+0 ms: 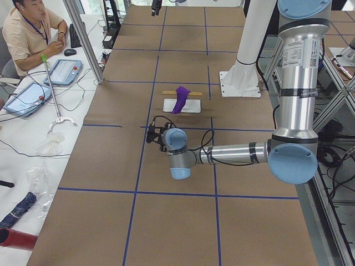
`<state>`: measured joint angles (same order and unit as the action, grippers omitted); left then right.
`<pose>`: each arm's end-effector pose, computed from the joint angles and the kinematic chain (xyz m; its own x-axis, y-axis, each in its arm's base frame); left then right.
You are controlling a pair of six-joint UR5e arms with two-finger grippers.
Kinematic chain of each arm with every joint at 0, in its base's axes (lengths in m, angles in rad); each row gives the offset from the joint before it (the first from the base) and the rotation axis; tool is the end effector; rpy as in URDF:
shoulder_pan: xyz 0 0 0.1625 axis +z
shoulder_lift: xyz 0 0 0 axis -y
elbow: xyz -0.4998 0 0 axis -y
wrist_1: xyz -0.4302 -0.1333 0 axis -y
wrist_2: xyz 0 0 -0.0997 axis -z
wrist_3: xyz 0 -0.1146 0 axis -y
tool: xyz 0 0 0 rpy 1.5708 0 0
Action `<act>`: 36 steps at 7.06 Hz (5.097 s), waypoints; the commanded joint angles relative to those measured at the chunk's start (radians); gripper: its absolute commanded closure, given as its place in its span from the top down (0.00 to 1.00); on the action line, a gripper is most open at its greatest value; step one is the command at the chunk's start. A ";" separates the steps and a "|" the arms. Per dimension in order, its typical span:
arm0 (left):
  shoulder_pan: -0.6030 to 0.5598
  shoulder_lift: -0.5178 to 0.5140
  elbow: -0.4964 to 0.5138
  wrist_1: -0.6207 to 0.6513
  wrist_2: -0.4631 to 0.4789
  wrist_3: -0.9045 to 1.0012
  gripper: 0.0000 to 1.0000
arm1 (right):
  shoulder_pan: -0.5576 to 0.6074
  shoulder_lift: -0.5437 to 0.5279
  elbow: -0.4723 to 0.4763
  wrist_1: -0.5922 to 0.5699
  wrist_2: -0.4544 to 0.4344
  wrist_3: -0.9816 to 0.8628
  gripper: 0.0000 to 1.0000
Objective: Hang towel on rack
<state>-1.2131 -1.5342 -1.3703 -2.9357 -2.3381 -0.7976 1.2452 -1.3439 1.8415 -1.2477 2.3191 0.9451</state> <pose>0.1307 -0.5032 0.7083 0.4249 0.2990 -0.8544 0.2206 0.8812 0.4181 -0.1459 -0.6050 0.4285 0.4901 0.1100 0.8647 -0.3060 0.9506 0.0525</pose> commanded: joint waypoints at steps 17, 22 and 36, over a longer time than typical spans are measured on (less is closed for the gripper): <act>-0.218 0.123 -0.470 1.291 -0.061 0.745 1.00 | 0.264 -0.360 -0.018 -0.444 0.013 -1.152 1.00; -0.220 0.128 -0.481 1.245 -0.063 0.747 1.00 | 0.244 -0.289 -0.017 -0.450 0.019 -1.045 1.00; -0.223 0.040 -0.359 1.218 -0.061 0.745 1.00 | 0.181 -0.244 -0.079 -0.444 0.069 -0.979 1.00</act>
<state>-1.4354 -1.4866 -1.7360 -1.7192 -2.3990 -0.0522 1.4364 -1.5919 1.7698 -1.6921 2.3859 -0.0485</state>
